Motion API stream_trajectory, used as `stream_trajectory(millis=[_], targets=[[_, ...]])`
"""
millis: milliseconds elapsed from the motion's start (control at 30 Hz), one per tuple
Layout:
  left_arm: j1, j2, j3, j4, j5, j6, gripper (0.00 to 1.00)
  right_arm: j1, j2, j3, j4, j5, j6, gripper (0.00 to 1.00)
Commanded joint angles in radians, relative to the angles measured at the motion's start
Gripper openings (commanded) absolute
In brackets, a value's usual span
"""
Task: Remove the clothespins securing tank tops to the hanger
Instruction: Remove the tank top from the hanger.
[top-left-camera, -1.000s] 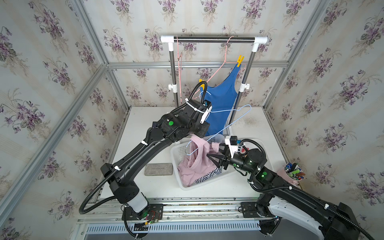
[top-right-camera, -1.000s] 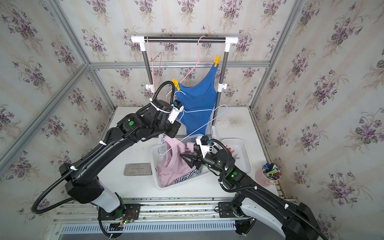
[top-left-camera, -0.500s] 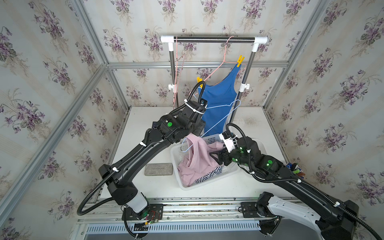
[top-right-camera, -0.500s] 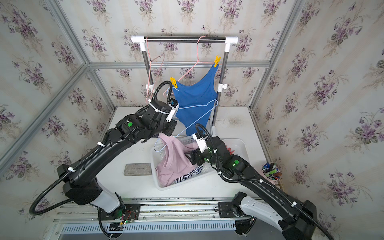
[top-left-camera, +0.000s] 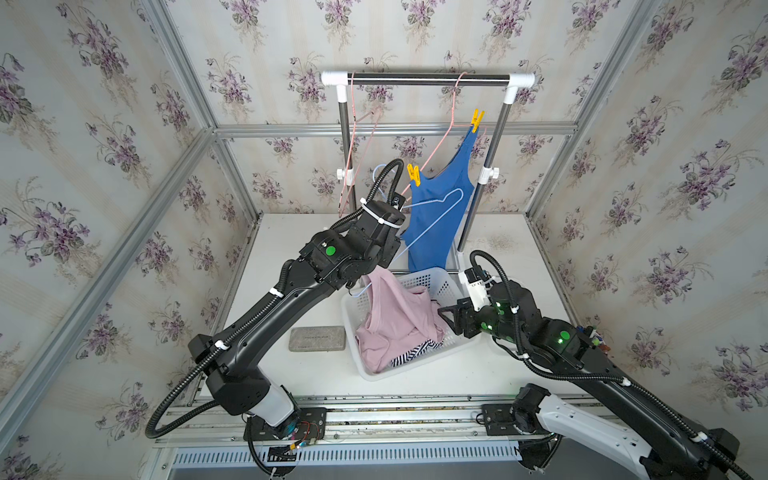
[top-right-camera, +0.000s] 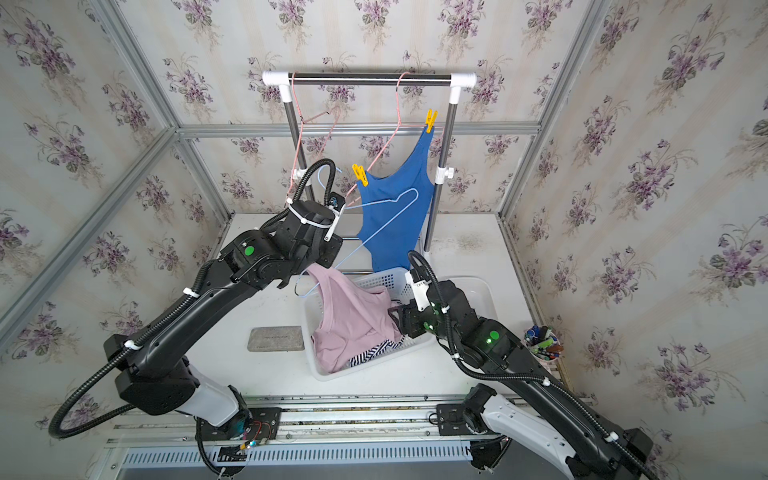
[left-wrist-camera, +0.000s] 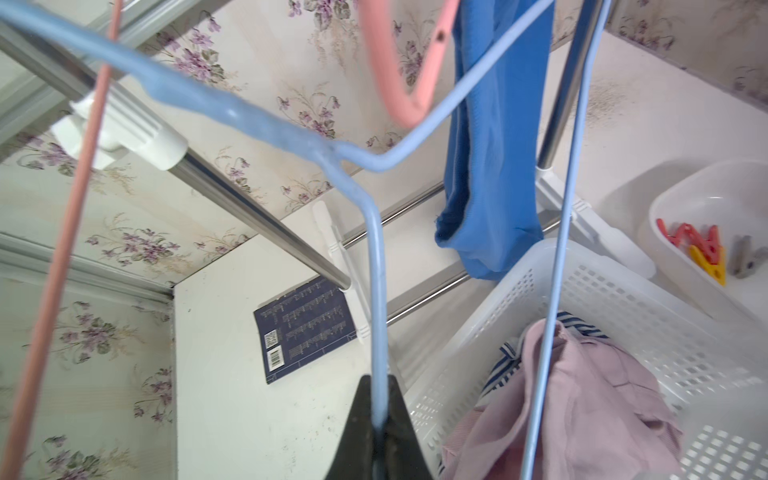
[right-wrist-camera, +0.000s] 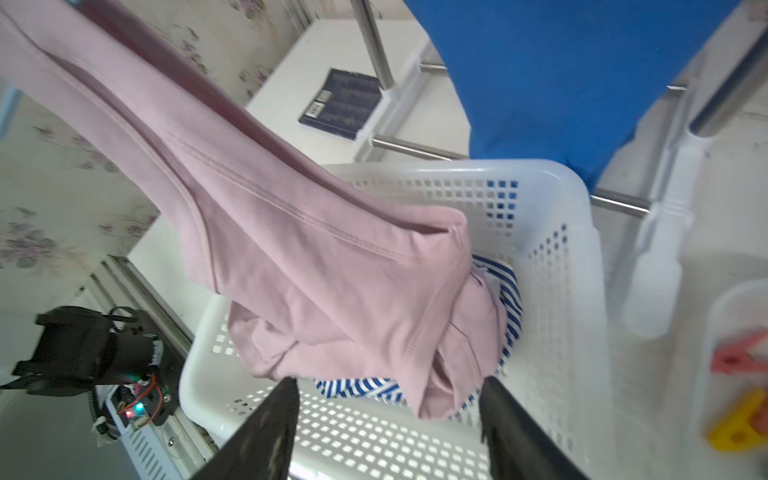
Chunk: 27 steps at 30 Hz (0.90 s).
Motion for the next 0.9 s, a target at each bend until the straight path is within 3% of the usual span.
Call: stream_trajectory(millis=[0,100,233,633,867], targets=[[0.001,-0.010,0.004,0.007,0.077,-0.037,0.00,0.052,-0.040,-0.092,0.408,-0.075,-0.052,0.62],[0.001,-0.019,0.008,0.008,0.099,-0.052,0.00,0.145,-0.089,-0.192,0.653,-0.005,-0.104,0.64],[-0.001,-0.033,0.004,0.008,0.154,-0.066,0.00,0.196,-0.098,-0.241,0.808,0.036,-0.158,0.66],[-0.013,-0.077,-0.064,0.066,0.142,-0.097,0.00,0.218,0.068,-0.165,0.925,0.035,-0.269,0.70],[-0.038,-0.087,-0.071,0.099,0.107,-0.084,0.00,0.220,0.147,-0.134,0.955,0.027,-0.252,0.70]])
